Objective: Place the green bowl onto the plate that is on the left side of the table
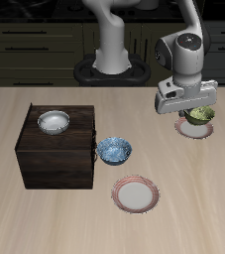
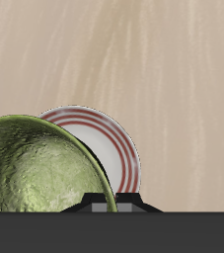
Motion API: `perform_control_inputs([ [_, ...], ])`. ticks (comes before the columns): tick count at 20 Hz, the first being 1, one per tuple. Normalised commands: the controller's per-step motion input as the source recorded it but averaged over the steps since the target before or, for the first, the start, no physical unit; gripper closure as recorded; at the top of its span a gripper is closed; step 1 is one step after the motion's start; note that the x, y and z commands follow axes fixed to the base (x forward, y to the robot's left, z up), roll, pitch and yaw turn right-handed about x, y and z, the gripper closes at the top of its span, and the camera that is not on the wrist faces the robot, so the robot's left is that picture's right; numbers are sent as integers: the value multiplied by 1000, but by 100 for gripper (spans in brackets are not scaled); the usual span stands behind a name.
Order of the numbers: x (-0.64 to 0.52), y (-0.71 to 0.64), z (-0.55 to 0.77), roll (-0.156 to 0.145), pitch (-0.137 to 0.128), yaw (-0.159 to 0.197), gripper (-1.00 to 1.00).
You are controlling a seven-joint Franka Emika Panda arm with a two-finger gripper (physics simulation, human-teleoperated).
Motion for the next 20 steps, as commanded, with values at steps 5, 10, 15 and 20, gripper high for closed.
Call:
perform_control_inputs([
  [5, -70, -45, -126, -39, 36, 5, -100],
  [10, -44, -42, 47, -7, -12, -9, -100],
  [15, -27, 19, 4, 8, -16, 10, -100],
  [20, -60, -81, 209, 5, -34, -11, -100],
])
